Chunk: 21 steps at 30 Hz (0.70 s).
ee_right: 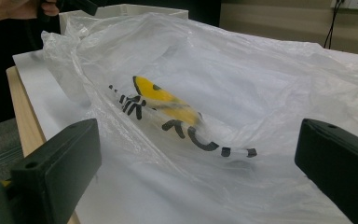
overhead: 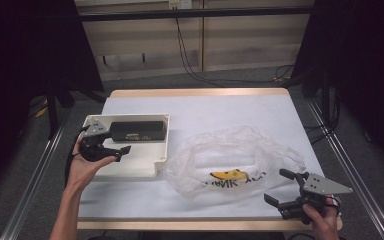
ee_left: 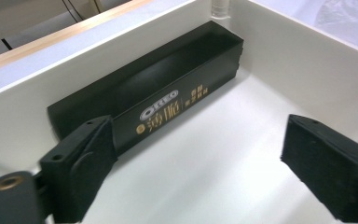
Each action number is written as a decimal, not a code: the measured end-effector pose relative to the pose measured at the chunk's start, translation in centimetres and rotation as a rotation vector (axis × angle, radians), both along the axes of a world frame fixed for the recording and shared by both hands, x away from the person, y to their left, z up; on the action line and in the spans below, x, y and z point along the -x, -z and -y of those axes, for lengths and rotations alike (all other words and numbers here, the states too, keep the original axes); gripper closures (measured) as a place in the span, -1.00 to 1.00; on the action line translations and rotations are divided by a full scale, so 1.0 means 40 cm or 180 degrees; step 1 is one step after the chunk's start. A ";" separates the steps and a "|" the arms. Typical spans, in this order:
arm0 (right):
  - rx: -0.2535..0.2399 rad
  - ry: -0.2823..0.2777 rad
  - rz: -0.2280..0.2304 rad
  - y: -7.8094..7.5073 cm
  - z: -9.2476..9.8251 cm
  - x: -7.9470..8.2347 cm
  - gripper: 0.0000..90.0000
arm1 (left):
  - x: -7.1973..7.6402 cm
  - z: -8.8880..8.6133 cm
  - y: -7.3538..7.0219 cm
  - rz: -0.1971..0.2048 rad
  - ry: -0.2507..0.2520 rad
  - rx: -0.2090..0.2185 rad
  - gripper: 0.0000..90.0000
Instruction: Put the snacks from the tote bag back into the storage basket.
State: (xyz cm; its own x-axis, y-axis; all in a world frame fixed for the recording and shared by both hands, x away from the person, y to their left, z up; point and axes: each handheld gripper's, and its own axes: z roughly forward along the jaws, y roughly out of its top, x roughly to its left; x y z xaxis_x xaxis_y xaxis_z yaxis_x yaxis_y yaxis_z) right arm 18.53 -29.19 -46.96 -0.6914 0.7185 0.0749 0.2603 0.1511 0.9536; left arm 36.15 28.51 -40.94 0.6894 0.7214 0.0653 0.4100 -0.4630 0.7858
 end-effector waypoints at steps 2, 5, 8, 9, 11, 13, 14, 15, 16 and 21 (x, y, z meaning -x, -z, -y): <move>0.0005 -0.0004 -0.0014 0.000 0.000 0.000 -1.00 | 0.012 -0.014 -0.009 0.0060 0.0014 0.0037 -0.83; 0.0006 -0.0011 -0.0017 -0.001 -0.002 0.000 -1.00 | 0.032 -0.044 -0.027 0.0117 0.0049 0.0037 -0.91; 0.0003 0.0001 -0.0012 -0.001 -0.001 0.001 -1.00 | 0.047 -0.086 -0.042 0.0182 0.0041 -0.0005 -0.92; 0.0003 0.0002 -0.0011 -0.001 -0.001 0.000 -1.00 | 0.053 -0.102 -0.047 0.0226 -0.0006 0.0017 -0.92; 0.0006 0.0005 -0.0009 -0.001 0.000 0.000 -1.00 | 0.068 -0.137 -0.053 0.0273 -0.0077 0.0044 -0.92; 0.0007 0.0013 -0.0009 0.000 0.000 -0.001 -1.00 | 0.080 -0.162 -0.055 0.0297 -0.0155 0.0083 -0.93; 0.0009 0.0014 -0.0013 0.000 -0.001 -0.001 -1.00 | 0.085 -0.176 -0.056 0.0324 -0.0175 0.0074 -0.93; 0.0005 0.0014 -0.0019 0.000 -0.001 -0.001 -1.00 | 0.090 -0.188 -0.057 0.0339 -0.0195 0.0083 -0.93; 0.0004 0.0014 -0.0028 0.000 -0.002 -0.001 -1.00 | 0.095 -0.203 -0.059 0.0354 -0.0238 0.0122 -0.93; 0.0016 0.0008 -0.0038 0.000 -0.003 -0.002 -1.00 | 0.105 -0.247 -0.067 0.0464 -0.0178 0.0111 -0.93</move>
